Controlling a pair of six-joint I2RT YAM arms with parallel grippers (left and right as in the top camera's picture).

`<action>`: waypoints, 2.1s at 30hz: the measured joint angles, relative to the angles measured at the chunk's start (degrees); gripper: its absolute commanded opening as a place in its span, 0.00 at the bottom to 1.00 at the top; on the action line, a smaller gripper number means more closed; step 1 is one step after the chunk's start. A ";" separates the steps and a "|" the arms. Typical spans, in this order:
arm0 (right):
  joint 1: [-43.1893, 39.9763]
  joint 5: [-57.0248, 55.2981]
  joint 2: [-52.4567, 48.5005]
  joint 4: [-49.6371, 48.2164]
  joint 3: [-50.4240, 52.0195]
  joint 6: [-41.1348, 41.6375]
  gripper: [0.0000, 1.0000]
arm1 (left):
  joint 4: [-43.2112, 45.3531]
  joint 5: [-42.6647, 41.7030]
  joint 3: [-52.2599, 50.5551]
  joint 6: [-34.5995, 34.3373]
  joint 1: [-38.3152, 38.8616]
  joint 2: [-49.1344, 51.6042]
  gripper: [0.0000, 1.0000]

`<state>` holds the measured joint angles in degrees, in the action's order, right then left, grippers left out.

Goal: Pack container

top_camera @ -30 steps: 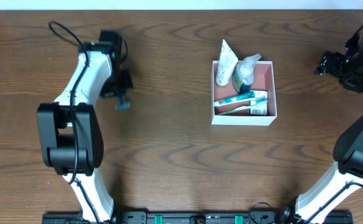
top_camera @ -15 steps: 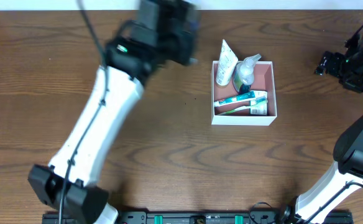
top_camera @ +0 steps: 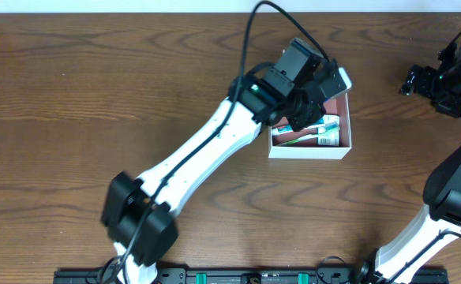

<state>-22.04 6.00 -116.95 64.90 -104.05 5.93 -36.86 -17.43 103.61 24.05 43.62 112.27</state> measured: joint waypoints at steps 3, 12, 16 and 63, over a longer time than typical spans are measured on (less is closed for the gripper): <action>0.00 0.00 0.00 0.00 0.00 0.00 0.99 | 0.61 0.00 -0.02 0.44 -0.04 3.15 0.06; 0.00 0.00 0.00 0.00 0.00 0.00 0.99 | 2.47 0.00 -0.07 1.29 -0.04 5.81 0.43; -0.02 0.00 0.00 0.00 0.00 0.00 0.99 | 2.73 0.37 -0.07 1.70 -0.04 5.81 0.61; 0.00 0.00 0.00 0.02 0.00 0.00 0.99 | -24.06 17.46 -0.59 -21.46 -1.79 -6.78 0.98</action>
<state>-22.04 6.00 -116.95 64.93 -104.05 5.93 -60.93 0.03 103.02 2.59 41.82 105.49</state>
